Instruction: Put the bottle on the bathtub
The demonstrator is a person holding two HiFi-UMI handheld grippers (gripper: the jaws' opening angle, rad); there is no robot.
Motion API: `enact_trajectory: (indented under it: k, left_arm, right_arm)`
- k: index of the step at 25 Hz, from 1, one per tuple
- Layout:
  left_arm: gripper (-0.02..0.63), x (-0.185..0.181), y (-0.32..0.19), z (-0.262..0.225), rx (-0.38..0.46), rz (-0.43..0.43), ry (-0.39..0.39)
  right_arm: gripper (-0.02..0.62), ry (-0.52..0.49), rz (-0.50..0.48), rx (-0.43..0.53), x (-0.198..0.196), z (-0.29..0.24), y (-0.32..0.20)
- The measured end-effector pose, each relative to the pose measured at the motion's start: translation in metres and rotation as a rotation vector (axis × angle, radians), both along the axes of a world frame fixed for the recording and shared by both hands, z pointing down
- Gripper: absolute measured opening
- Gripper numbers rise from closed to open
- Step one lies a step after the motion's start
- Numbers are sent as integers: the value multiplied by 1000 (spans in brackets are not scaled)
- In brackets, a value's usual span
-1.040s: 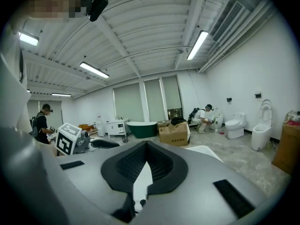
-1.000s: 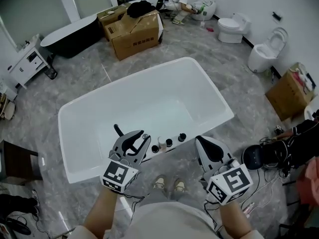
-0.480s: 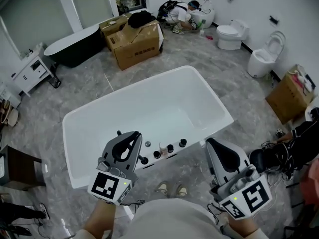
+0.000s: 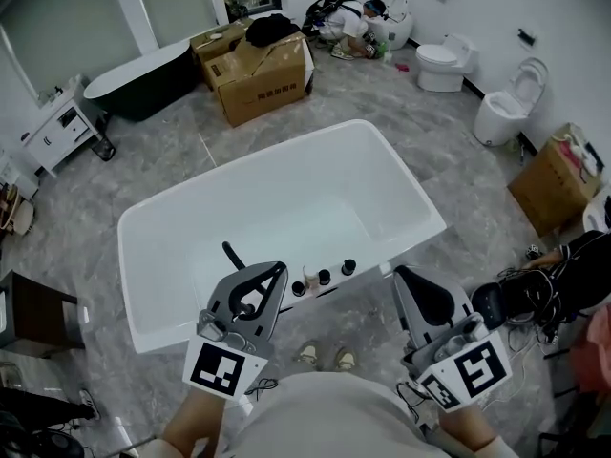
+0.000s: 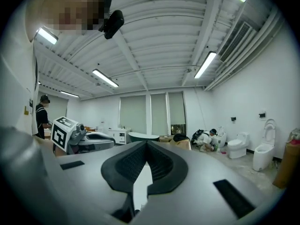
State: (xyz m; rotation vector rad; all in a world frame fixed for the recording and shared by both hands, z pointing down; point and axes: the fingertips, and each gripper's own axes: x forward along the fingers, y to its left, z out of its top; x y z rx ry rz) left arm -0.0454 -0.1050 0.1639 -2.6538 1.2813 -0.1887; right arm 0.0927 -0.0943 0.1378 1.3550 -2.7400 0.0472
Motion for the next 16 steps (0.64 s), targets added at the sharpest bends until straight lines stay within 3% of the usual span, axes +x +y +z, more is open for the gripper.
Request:
enact_trajectory:
  k: [5,16]
  left_arm:
    - [20,2,-2,3,-8,-7,27]
    - [20,12,-4,0,22,21,-3]
  right_arm:
    - [26,5,-10,-38,-1,13,-2]
    - [26,-9,32,-64,12,18,-12]
